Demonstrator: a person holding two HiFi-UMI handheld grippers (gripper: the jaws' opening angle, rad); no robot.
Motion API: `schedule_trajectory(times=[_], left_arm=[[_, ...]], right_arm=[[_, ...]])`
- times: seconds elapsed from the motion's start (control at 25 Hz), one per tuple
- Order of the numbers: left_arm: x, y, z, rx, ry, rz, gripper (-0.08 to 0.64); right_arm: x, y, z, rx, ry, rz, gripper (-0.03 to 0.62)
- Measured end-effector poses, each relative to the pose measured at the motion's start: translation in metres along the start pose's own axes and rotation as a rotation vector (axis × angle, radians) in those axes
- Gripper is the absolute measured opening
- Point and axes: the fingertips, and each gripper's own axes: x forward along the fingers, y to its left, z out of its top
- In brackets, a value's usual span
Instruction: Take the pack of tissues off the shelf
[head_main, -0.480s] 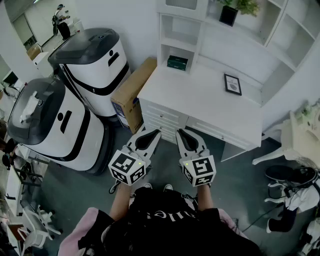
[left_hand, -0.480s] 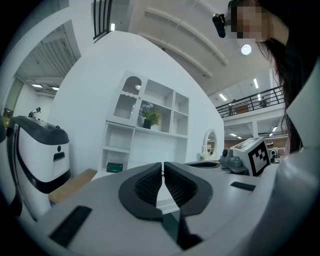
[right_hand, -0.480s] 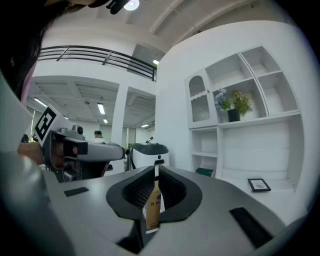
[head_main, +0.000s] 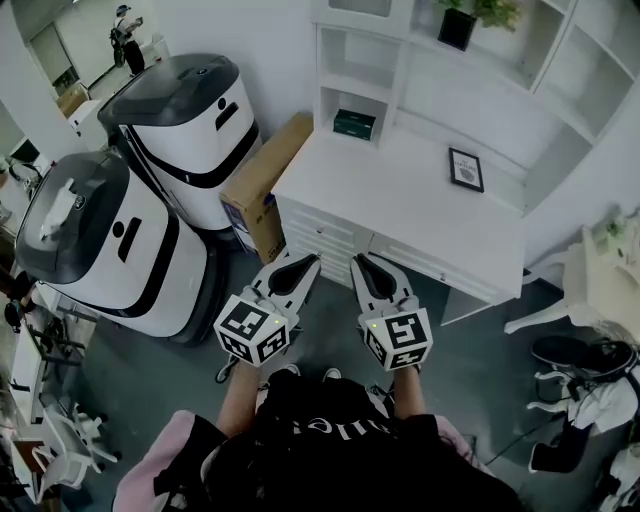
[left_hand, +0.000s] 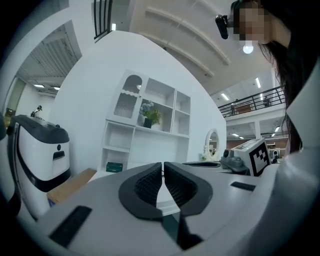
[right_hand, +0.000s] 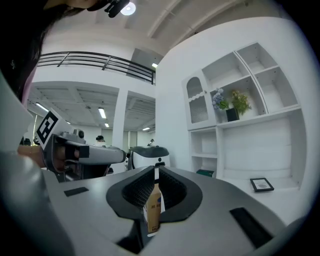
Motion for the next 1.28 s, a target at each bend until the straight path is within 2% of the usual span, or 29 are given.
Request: schedule_trajectory(times=[0.28,0.68,0.96,1.28], left_arm=[[0.012,-0.01,-0.003,0.009,-0.001,0.02,0.023],[0.034,-0.011,-0.013,0.026,0.051,0.016,0.023],[0.058,0.018,-0.019,0.02,0.072,0.0,0.023],[0.094,0.095,-0.016,0.021,0.077,-0.049,0.023]], right_arm=[[-0.007,-0.014,-0.003,0.019,-0.016,0.026,0.061],[0.0,-0.037,-0.016,0.067,-0.016,0.033,0.061],[0.031,-0.057,-0.024,0.082,0.002,0.015,0.061],[0.113,-0.078,-0.024,0.088,0.023,-0.024,0.061]])
